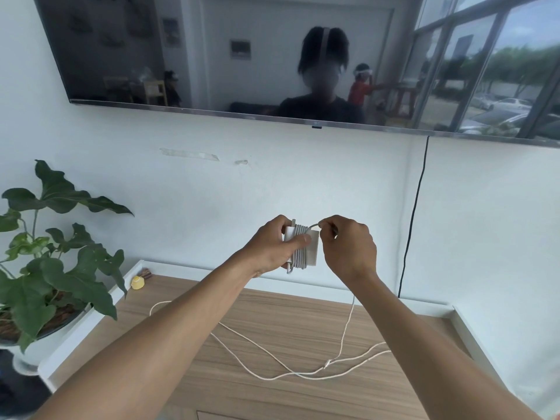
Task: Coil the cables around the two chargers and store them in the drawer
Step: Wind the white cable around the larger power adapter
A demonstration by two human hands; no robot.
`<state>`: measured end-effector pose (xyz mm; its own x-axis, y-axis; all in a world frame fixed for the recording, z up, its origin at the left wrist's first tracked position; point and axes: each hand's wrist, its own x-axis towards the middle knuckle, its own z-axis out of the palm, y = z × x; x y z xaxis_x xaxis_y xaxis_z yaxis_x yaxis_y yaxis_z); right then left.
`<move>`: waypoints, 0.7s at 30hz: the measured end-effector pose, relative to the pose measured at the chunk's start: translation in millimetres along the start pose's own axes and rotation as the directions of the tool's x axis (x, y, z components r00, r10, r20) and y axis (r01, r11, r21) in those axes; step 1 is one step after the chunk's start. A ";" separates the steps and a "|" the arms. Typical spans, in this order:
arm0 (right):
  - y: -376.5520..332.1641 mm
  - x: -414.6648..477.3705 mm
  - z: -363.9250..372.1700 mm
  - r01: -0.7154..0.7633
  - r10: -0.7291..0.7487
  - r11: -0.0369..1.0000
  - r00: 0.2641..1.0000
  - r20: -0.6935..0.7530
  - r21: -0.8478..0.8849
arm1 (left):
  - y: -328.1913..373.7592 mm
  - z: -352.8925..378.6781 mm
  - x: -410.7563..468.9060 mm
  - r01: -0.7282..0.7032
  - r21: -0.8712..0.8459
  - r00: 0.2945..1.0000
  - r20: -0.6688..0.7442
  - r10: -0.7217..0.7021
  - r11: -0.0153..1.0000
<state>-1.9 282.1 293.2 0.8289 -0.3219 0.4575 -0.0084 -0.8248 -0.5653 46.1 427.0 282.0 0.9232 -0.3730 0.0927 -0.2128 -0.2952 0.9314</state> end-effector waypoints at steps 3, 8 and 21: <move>-1.4 -5.3 3.1 0.108 -0.107 0.993 0.994 0.014 -0.054 | -2.4 2.8 1.3 0.023 -0.073 1.000 -0.015 -0.024 0.997; 3.4 -11.9 7.9 0.301 -0.301 0.953 0.954 -0.016 0.016 | -2.7 1.3 7.6 0.091 -0.205 0.995 -0.019 -0.097 0.975; 14.7 -22.5 13.1 0.436 -0.440 0.889 0.898 -0.006 0.141 | -1.5 -7.3 12.6 0.162 -0.365 0.986 0.027 -0.163 0.917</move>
<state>-13.3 283.4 265.6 0.7446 0.0709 0.6637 0.4331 -0.8079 -0.3996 60.4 429.2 284.4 0.9367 -0.3431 -0.0703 0.0713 -0.0096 0.9974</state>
